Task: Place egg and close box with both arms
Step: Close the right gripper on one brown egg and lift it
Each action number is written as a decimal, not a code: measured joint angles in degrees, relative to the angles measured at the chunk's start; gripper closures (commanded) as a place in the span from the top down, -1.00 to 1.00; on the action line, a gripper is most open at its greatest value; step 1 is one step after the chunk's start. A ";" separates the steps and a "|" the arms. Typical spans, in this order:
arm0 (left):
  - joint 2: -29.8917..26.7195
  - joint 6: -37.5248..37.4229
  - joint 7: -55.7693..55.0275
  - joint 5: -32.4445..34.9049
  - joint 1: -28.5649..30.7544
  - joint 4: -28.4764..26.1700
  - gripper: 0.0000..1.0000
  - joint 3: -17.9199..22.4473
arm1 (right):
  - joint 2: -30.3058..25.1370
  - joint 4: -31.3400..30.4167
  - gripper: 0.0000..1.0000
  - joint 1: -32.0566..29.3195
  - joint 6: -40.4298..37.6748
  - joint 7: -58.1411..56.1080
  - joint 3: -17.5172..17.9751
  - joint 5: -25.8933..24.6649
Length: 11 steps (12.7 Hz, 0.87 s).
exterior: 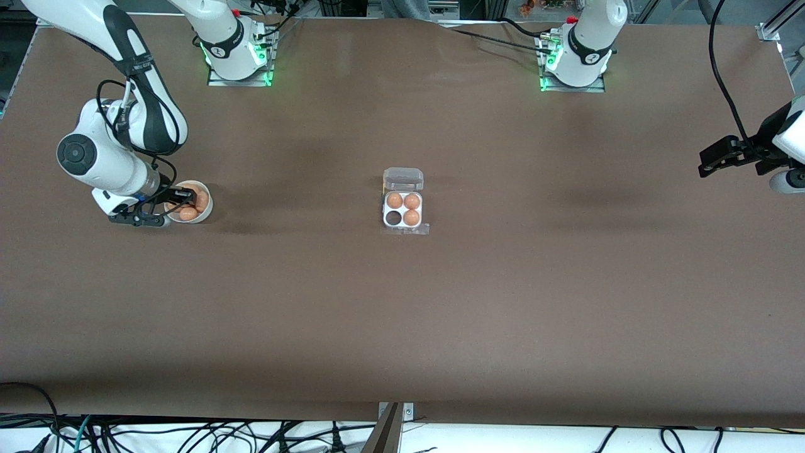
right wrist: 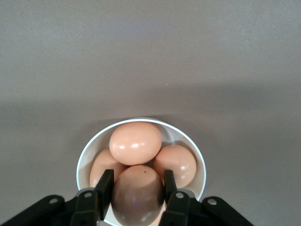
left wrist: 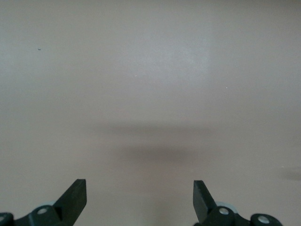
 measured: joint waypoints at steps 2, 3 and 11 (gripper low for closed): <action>0.00 0.00 0.00 0.00 0.00 0.00 1.00 0.00 | 0.00 0.00 -0.36 0.00 0.00 0.00 0.00 0.00; 0.00 0.00 0.00 0.00 -0.01 0.00 1.00 -0.02 | 0.00 0.00 -0.39 0.00 0.00 0.00 0.00 0.00; 0.00 0.00 0.00 0.00 -0.03 0.00 1.00 -0.19 | 0.01 1.18 -0.60 0.07 -2.07 0.00 0.14 0.00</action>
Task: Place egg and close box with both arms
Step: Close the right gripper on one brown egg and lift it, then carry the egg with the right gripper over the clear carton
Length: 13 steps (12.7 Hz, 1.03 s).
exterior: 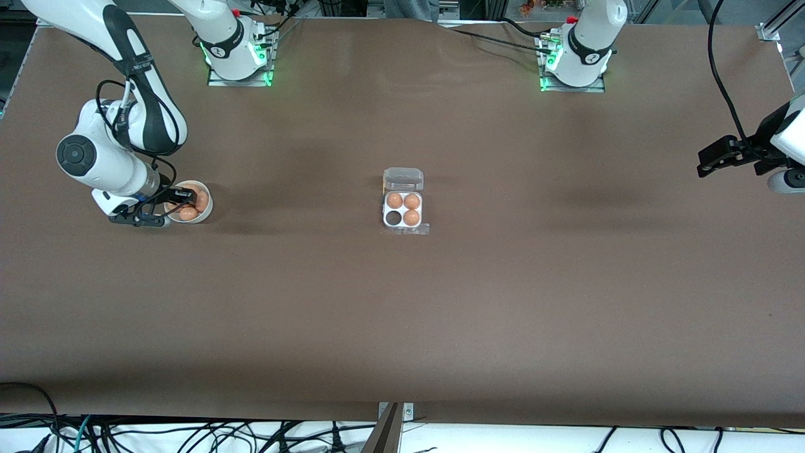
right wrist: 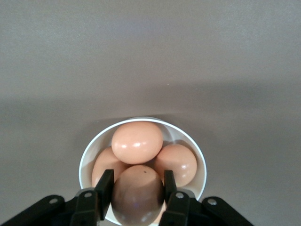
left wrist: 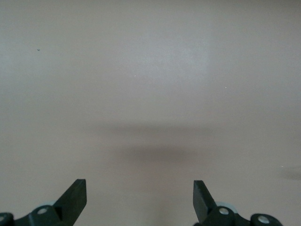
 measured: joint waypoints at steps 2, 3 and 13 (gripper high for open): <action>0.00 0.00 0.00 0.00 0.02 0.00 1.00 0.00 | 0.03 1.96 -0.60 0.06 -3.46 0.00 0.18 0.00; 0.00 0.00 0.00 0.00 0.02 0.00 1.00 0.00 | 0.15 3.25 -0.60 0.11 -5.52 0.00 0.25 0.00; 0.20 0.00 0.00 0.00 0.02 0.00 1.00 0.00 | 6.65 24.19 -0.61 8.91 -28.30 11.07 1.21 5.53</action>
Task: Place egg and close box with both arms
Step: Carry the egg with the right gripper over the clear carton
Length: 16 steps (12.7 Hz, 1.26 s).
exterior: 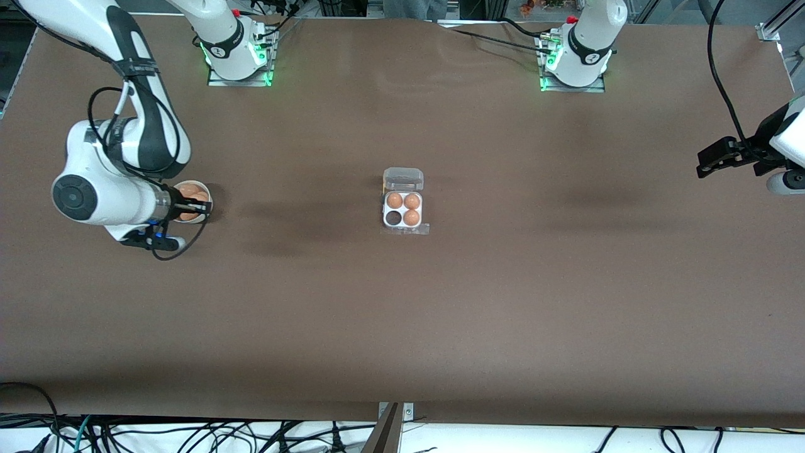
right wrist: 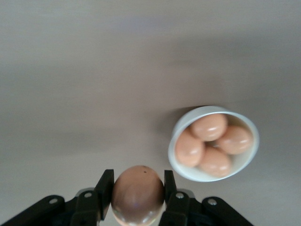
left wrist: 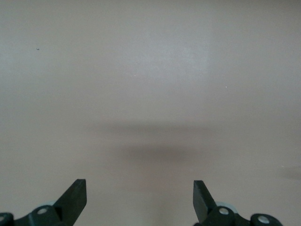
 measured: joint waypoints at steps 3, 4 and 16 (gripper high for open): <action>0.01 0.00 0.00 0.00 0.01 0.00 1.00 0.00 | 2.25 4.73 -0.61 6.56 -1.93 9.29 0.14 4.22; 0.02 0.00 0.00 0.00 0.01 0.00 1.00 0.00 | 3.11 6.20 -0.61 8.69 -2.01 12.66 0.20 6.01; 0.02 0.00 0.00 0.00 0.12 0.01 1.00 0.19 | 17.28 24.85 -0.61 24.78 -0.86 42.95 0.29 18.53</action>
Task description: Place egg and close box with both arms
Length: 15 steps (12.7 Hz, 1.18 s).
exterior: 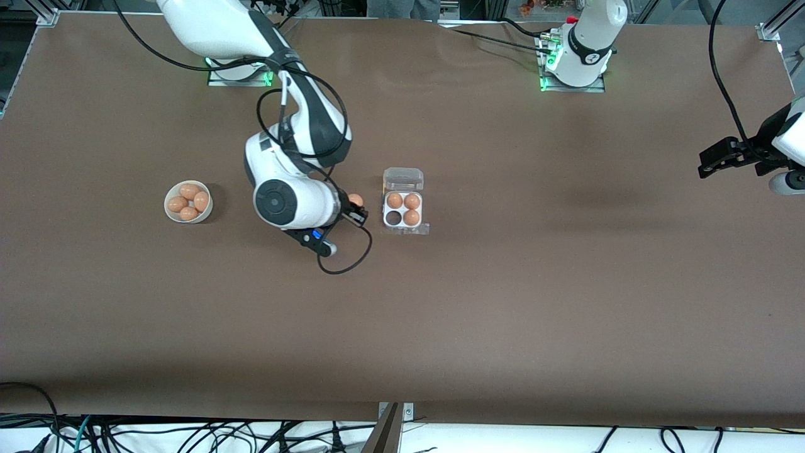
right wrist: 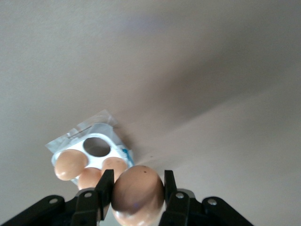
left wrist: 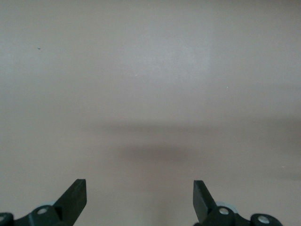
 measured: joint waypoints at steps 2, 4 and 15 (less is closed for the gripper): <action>0.00 0.00 0.00 0.00 0.01 0.00 1.00 0.01 | 1.86 1.20 -0.61 1.44 2.71 2.21 0.00 0.05; 0.00 0.00 0.00 0.00 0.01 0.01 1.00 0.01 | 3.23 1.56 -0.61 2.78 5.36 3.56 -0.01 0.08; 0.00 0.00 0.00 0.00 0.02 0.01 1.00 -0.02 | 7.04 2.32 -0.61 6.46 8.79 5.23 0.17 0.13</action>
